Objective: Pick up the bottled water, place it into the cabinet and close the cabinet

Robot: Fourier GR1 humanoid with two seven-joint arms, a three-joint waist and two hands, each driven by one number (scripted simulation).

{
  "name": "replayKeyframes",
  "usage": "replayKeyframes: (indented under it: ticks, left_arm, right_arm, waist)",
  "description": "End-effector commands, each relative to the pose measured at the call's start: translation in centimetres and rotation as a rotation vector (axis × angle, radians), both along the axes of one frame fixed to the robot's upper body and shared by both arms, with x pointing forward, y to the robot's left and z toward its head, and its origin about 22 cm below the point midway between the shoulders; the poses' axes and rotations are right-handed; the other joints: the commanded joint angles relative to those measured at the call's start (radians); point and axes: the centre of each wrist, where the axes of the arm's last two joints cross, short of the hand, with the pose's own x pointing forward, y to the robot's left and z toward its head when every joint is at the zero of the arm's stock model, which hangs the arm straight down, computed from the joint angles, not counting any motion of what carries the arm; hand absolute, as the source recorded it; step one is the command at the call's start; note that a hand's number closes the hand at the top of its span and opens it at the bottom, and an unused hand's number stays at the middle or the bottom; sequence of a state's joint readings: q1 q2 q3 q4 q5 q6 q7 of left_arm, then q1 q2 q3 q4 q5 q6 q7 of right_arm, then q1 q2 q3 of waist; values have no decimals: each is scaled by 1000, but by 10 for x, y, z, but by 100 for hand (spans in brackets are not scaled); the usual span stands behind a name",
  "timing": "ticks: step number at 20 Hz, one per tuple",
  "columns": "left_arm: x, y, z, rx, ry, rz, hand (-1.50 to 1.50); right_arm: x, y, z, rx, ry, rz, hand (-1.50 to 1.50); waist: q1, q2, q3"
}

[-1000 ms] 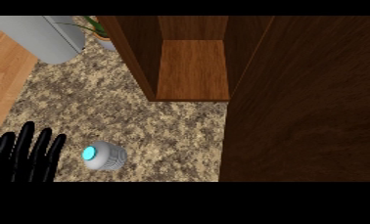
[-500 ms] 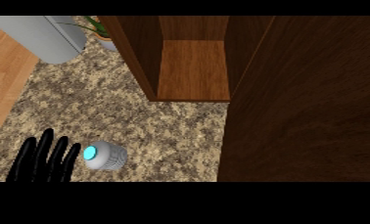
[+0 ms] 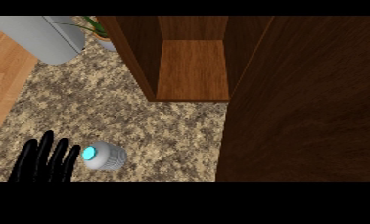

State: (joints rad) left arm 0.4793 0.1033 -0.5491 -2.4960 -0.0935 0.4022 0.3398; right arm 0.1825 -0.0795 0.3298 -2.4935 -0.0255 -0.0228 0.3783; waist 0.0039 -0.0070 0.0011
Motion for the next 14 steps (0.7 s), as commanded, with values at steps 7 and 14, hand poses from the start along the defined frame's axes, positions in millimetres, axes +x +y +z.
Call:
replayKeyframes:
  ticks: [7, 14]
  left_arm:
    - [-10, 2, 14, 109, -123, 113, -150]
    - [8, 17, 8, 106, -71, 119, -150]
  right_arm:
    - [-30, -5, 25, 11, -51, -18, -150]
    - [-30, -6, 33, 11, -44, -8, -150]
  waist:
    - [-6, -1, 0]
    - [-6, 4, -1]
